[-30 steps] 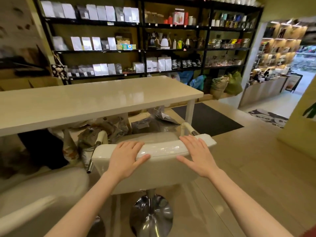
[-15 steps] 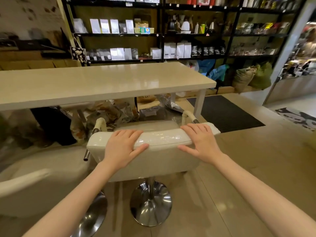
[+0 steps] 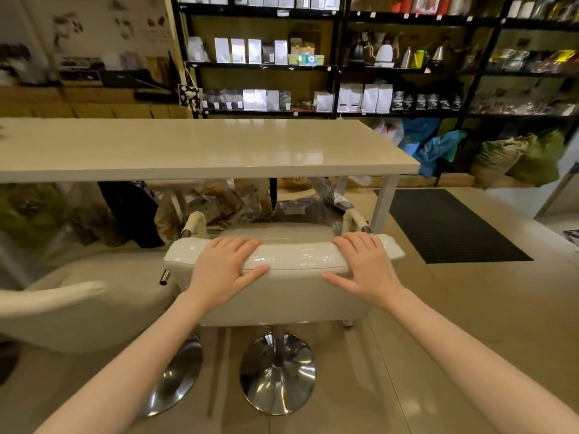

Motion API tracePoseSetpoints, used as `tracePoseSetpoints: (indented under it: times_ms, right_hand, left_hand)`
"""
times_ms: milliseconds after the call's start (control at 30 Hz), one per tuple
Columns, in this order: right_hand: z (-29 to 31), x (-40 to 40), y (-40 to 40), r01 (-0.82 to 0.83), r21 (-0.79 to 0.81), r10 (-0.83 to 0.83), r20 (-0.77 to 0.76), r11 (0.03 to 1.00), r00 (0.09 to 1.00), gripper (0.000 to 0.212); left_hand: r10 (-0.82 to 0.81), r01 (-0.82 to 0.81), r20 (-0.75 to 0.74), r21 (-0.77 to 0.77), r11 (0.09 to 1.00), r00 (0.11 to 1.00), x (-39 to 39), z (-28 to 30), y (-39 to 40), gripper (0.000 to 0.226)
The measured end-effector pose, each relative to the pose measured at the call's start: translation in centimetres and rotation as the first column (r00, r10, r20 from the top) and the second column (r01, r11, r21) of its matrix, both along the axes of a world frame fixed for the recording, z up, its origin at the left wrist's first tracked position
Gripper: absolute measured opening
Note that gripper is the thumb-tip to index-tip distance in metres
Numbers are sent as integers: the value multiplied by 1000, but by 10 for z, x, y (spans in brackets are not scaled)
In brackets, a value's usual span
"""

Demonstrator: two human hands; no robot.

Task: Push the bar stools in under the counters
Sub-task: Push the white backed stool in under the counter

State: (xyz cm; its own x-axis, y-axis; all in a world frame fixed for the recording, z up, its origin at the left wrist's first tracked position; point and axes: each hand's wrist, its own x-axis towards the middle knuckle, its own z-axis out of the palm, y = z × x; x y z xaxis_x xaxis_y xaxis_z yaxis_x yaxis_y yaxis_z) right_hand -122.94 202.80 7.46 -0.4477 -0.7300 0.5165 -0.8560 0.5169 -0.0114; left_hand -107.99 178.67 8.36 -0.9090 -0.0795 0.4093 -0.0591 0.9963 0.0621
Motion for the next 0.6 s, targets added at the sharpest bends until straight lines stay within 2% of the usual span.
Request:
tracePoseSetpoints:
  times_ms: [167,367,467,600]
  right_hand:
    - [4,-3,1,-32,22,32,30,999,999,70]
    - [21,-18,1,-143,22,140,94,989,986,56]
    - [29,-25,2,-127,-86,139,147,988,979,59]
    - [37,-43,14,-38,-185,61,120,982,991,60]
  left_hand:
    - [23,-23,-6,18,1000,1000,0,2,4,73]
    - [102,-106,56,74,992,993,-23,25,13,91]
    - [29,-36,62,115,993,998,-48,41,23,92]
    - [-98,92,60,86,992,993,-96,49,46,86]
